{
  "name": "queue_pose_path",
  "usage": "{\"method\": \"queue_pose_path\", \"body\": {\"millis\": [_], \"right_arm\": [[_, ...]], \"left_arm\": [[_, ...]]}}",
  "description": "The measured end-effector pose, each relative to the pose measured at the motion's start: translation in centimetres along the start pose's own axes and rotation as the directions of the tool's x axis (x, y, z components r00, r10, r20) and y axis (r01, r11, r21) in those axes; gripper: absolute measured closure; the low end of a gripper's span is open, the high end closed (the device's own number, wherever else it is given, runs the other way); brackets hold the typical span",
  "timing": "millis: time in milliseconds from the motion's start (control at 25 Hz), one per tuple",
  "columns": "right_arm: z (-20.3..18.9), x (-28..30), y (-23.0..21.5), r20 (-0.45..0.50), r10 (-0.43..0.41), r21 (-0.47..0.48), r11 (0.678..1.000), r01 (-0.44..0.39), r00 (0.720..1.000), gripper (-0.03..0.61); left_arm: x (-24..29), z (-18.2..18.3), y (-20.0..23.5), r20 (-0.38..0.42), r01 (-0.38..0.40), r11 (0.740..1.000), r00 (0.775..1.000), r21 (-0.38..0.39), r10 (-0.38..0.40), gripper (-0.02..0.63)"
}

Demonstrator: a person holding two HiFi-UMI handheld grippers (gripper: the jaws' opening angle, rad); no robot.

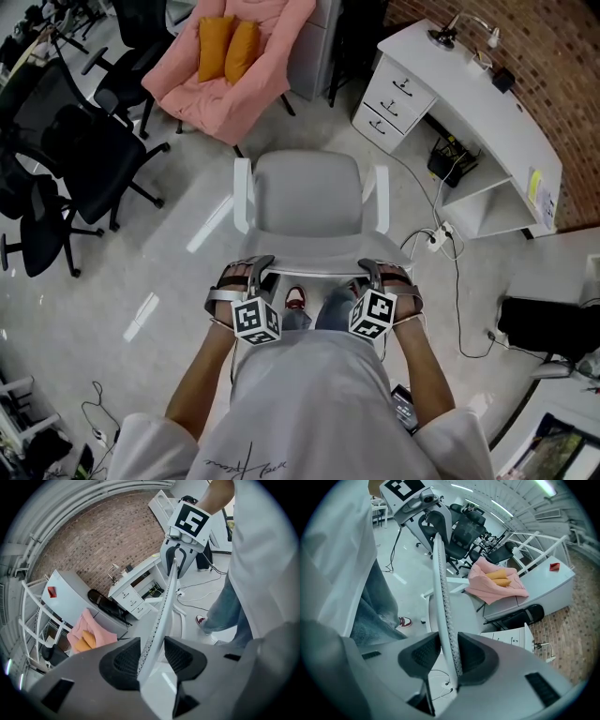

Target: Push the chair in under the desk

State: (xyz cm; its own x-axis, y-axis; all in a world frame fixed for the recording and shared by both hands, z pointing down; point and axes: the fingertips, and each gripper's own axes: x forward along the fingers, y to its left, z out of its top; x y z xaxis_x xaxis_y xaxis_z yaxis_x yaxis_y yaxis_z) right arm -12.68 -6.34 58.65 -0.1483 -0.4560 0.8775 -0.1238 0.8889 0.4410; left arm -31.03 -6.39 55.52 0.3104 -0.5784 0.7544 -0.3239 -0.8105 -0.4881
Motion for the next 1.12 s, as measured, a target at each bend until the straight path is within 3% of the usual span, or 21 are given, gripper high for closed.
{"method": "queue_pose_path", "body": {"millis": [1120], "right_arm": [[-0.39, -0.22, 0.94, -0.014, -0.009, 0.067, 0.998, 0.010, 1.000, 0.448]], "left_arm": [[0.73, 0.06, -0.26, 0.000, 0.019, 0.999, 1.000, 0.036, -0.019, 0.454]]}}
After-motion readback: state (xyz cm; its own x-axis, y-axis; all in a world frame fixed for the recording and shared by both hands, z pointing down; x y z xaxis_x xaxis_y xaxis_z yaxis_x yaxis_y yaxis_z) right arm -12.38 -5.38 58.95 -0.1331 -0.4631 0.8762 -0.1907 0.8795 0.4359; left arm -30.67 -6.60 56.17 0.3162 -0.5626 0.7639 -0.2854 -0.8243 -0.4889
